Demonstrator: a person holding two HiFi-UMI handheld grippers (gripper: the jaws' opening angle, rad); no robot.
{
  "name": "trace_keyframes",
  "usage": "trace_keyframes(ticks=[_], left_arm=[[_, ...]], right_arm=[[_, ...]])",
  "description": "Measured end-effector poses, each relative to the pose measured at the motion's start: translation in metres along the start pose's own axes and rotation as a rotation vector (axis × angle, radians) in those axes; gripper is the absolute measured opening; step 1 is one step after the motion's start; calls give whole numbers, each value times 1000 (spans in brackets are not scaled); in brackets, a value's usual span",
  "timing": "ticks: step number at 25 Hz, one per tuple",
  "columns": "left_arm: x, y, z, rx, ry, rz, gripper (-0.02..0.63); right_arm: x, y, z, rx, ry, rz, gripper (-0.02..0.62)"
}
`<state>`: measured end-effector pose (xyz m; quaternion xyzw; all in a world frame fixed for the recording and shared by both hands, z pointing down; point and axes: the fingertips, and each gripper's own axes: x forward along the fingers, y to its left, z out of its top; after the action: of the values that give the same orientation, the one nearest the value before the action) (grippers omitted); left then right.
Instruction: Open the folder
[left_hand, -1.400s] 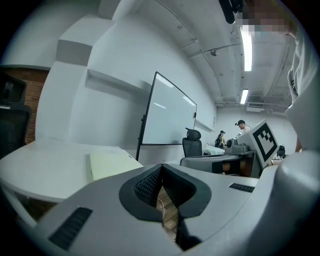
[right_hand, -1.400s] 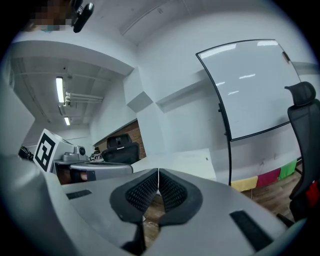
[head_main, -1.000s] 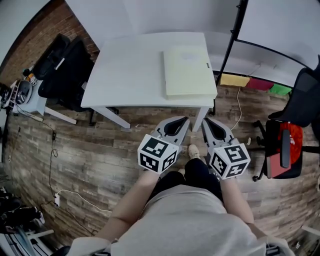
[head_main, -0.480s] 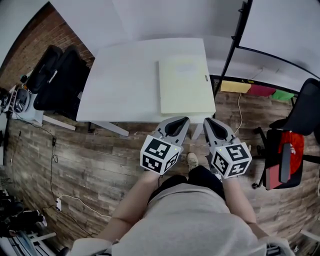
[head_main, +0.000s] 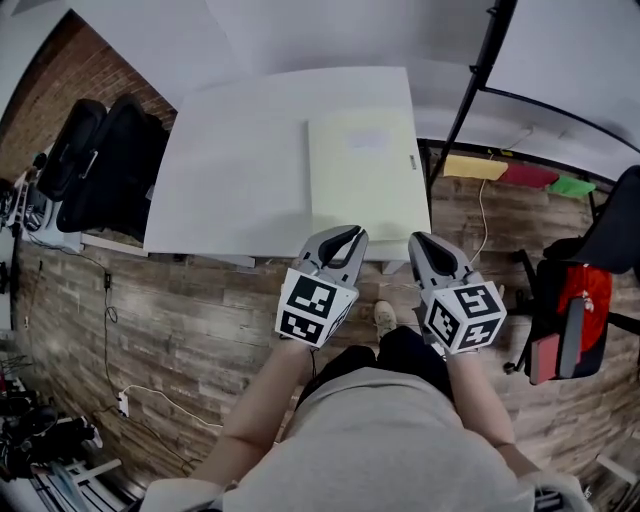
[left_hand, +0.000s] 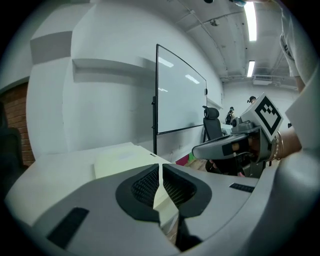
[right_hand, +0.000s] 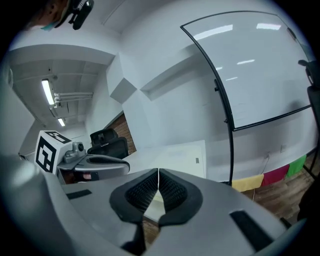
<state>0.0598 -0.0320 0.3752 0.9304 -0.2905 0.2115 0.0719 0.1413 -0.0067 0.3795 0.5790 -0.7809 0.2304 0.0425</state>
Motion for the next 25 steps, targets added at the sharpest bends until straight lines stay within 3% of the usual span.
trace_keyframes(ticks=[4, 14, 25], left_arm=[[11, 6, -3, 9, 35, 13, 57], [28, 4, -28, 224, 180, -8, 188], [38, 6, -49, 430, 260, 8, 198]], right_arm=[[7, -7, -9, 9, 35, -6, 22], [12, -25, -30, 33, 94, -33, 23], [14, -48, -50, 75, 116, -108, 23]])
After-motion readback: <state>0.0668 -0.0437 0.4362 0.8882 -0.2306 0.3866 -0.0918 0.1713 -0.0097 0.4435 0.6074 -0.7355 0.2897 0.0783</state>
